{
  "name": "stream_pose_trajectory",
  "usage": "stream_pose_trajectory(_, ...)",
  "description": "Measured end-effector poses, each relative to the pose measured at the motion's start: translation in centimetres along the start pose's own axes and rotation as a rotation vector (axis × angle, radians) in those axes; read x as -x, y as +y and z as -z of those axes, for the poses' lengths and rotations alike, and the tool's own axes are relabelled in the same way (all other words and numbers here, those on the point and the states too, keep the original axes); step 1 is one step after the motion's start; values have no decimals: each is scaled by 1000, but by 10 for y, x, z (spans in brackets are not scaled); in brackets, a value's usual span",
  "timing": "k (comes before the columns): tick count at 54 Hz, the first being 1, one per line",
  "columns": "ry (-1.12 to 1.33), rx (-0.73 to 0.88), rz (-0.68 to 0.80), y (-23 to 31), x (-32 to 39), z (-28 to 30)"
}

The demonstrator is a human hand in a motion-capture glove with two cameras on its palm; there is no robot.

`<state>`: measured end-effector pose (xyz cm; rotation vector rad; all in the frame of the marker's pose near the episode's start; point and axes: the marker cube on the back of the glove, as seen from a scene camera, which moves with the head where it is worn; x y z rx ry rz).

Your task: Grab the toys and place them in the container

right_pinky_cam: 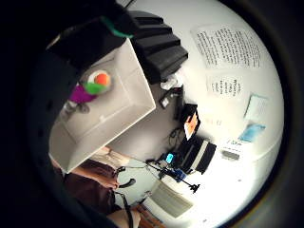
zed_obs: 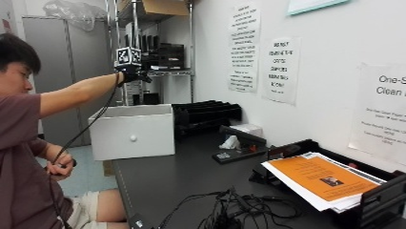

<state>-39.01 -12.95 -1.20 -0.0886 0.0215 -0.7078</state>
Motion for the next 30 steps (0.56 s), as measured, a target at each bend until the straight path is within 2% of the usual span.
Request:
stream_pose_trajectory(4,-41,-28,35,-7,4,1)
stream_pose_trajectory(13,20,67,4,-5,0,-9)
stream_pose_trajectory(19,-17,30,65,-18,13,-14)
stream_pose_trajectory(25,9,45,46,-15,11,-15)
stream_pose_trajectory(30,22,35,92,-11,8,-11)
